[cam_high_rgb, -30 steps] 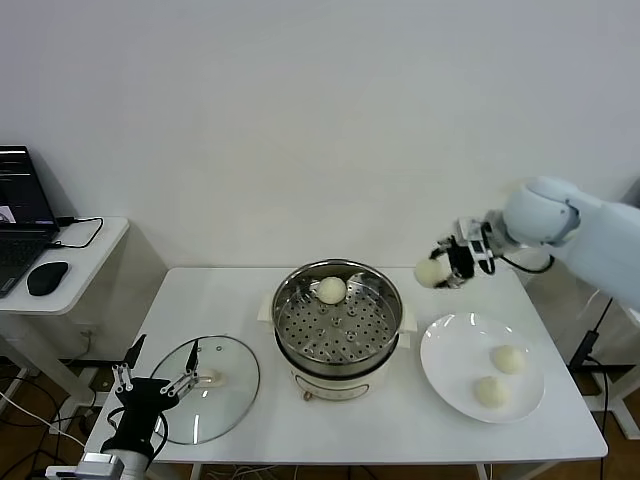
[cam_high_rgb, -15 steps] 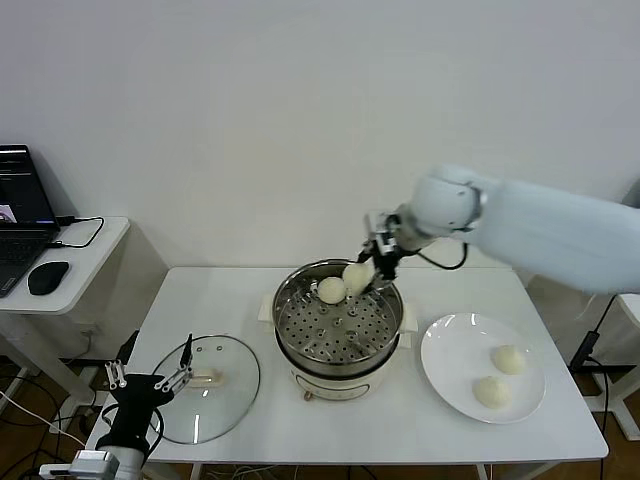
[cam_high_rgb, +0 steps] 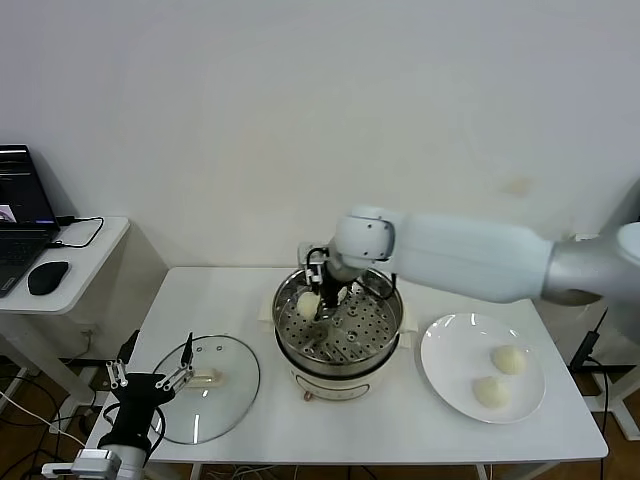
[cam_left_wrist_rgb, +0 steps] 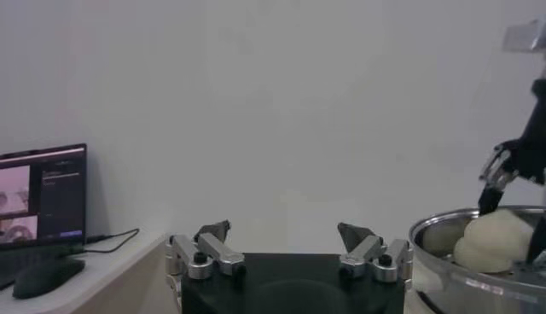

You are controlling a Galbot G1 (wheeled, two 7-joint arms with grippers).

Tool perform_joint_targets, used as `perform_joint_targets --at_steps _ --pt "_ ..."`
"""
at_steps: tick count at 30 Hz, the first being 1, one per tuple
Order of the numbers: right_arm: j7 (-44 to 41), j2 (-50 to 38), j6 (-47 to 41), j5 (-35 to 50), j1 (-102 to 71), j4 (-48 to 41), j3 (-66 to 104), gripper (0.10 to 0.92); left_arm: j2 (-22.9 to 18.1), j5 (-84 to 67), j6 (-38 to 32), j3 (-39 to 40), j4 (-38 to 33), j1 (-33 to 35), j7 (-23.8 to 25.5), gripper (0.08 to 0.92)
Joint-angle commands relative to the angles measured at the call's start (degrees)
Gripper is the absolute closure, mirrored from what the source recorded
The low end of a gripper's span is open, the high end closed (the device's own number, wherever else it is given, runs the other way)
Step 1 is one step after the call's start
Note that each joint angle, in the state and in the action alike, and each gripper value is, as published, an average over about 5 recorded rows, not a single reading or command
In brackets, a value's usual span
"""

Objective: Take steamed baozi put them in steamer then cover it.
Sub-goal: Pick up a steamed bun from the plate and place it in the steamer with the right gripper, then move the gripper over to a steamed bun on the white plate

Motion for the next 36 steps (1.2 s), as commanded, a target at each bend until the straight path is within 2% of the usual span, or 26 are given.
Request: perform_joint_targets --at_steps 1,9,14,17,22,26,36 --pt "1.9 4.3 -2.0 0.5 -3.0 -3.6 -0.1 0.431 -0.1 0.0 0.0 0.1 0.0 -0.1 0.0 0.177" --pt "3.0 4.2 -2.0 0.2 -4.2 -4.6 0.7 0.413 -0.2 0.1 -0.1 0.2 0.0 -0.1 0.0 0.177" --pt "0.6 1.7 -1.9 0.3 -1.1 -2.2 1.6 0.286 -0.2 0.2 0.0 0.3 0.0 -0.1 0.0 0.177" --pt "-5.1 -1.8 -0.8 -0.9 2.8 -0.2 2.0 0.224 -0.1 0.2 0.0 0.6 0.2 -0.4 0.0 0.177" --pt "-17.3 -11.1 7.2 -8.3 9.6 3.1 1.9 0.203 0.3 0.2 0.1 1.0 0.5 -1.0 0.1 0.177" --pt "-23.3 -19.8 14.2 -14.6 12.6 7.0 1.4 0.203 0.6 0.2 0.1 1.3 0.5 -1.1 0.1 0.177" --pt "-27.6 -42.6 25.3 -27.9 6.6 14.7 3.3 0.203 1.5 0.2 0.0 1.9 1.4 -1.1 0.1 0.177"
